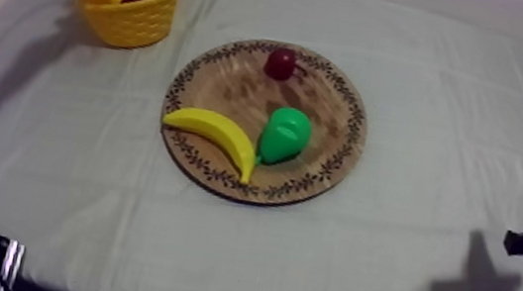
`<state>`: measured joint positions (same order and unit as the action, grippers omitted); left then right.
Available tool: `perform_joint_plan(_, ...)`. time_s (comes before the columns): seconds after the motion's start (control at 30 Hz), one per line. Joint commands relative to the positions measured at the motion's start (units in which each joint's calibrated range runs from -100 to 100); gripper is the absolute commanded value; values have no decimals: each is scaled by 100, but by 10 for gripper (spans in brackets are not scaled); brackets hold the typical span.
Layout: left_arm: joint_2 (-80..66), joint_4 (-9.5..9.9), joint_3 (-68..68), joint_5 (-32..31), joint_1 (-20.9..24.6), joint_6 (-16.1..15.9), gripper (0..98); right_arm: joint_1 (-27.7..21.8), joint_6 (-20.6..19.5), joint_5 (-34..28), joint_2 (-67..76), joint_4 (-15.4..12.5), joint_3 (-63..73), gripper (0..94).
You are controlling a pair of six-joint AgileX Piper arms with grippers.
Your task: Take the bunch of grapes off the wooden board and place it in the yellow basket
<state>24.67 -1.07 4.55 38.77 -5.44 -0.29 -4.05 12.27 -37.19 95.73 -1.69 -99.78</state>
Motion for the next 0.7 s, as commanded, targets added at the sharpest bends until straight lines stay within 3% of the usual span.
perform_joint_plan(0.0, -892, 13, 613, -46, 19, 25, 768, -1, 1, 2, 2, 1, 1, 5)
perform_joint_plan(0.67, -5814, 4, 4890, -237, 355, 146, 517, -1, 2, 2, 2, 1, 1, 5)
